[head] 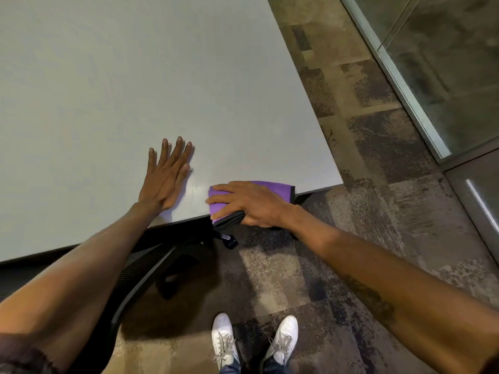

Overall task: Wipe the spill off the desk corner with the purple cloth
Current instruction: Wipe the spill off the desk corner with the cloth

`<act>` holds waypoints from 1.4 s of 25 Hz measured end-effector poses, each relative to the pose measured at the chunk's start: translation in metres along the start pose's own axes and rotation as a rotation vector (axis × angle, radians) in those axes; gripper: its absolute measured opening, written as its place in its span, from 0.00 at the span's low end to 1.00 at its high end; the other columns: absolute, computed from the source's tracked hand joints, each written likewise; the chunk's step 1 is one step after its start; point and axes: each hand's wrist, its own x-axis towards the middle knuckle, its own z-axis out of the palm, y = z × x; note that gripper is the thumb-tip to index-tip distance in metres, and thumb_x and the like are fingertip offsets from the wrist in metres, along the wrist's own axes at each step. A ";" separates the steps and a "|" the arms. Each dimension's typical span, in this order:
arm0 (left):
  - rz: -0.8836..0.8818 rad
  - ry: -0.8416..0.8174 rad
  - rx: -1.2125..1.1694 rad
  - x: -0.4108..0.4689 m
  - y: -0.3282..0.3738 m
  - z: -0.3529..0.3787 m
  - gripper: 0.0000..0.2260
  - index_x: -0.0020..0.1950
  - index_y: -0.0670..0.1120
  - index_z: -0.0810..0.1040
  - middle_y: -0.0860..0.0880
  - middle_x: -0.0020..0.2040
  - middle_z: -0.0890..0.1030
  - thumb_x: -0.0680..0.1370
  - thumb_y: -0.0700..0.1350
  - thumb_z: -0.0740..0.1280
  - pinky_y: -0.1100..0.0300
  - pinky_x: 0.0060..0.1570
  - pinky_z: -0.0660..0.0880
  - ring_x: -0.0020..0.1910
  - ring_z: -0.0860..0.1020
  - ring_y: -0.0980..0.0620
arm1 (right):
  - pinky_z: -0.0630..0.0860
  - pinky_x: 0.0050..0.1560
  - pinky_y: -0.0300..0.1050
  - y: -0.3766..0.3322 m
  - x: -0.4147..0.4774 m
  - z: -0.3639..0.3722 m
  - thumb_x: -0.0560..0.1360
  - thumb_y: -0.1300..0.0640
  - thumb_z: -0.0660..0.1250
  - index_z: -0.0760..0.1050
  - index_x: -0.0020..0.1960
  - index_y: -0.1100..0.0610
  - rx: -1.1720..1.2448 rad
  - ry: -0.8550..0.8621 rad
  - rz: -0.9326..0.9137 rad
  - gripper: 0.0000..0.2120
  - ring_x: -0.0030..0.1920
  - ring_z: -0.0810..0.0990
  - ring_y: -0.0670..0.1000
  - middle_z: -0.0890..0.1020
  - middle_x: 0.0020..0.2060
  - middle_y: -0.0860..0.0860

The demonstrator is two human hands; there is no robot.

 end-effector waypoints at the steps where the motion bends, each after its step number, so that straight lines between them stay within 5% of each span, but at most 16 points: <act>1: -0.004 0.005 0.013 0.000 0.000 0.002 0.25 0.83 0.55 0.43 0.52 0.84 0.44 0.85 0.55 0.40 0.41 0.79 0.39 0.83 0.40 0.46 | 0.64 0.73 0.55 0.006 -0.010 -0.005 0.72 0.65 0.70 0.78 0.67 0.46 -0.003 -0.004 0.022 0.27 0.77 0.64 0.54 0.72 0.74 0.47; 8: -0.024 -0.004 -0.014 0.000 -0.001 0.004 0.24 0.82 0.61 0.40 0.57 0.84 0.39 0.86 0.58 0.40 0.55 0.76 0.27 0.82 0.35 0.51 | 0.61 0.76 0.56 0.052 -0.085 -0.040 0.76 0.56 0.71 0.78 0.65 0.42 -0.006 -0.012 0.170 0.19 0.77 0.62 0.49 0.71 0.73 0.44; 16: -0.039 -0.001 0.002 0.002 0.000 0.004 0.25 0.83 0.58 0.42 0.55 0.84 0.42 0.85 0.59 0.37 0.47 0.80 0.35 0.83 0.37 0.50 | 0.61 0.75 0.63 0.064 -0.129 -0.042 0.74 0.51 0.72 0.82 0.61 0.46 0.082 0.129 0.329 0.15 0.76 0.64 0.53 0.72 0.71 0.44; 31: -0.055 -0.011 -0.031 -0.001 0.010 -0.005 0.25 0.84 0.53 0.45 0.52 0.84 0.43 0.86 0.55 0.41 0.43 0.80 0.37 0.83 0.39 0.46 | 0.59 0.75 0.54 -0.009 -0.006 0.029 0.76 0.49 0.68 0.79 0.63 0.40 0.012 0.163 0.178 0.15 0.76 0.65 0.52 0.70 0.74 0.45; 35: -0.061 -0.023 -0.050 -0.002 0.011 -0.007 0.25 0.84 0.54 0.44 0.52 0.84 0.42 0.86 0.54 0.41 0.42 0.79 0.36 0.83 0.38 0.46 | 0.62 0.74 0.53 -0.027 0.024 0.044 0.73 0.51 0.74 0.79 0.62 0.38 0.009 0.163 0.167 0.19 0.73 0.68 0.53 0.70 0.74 0.49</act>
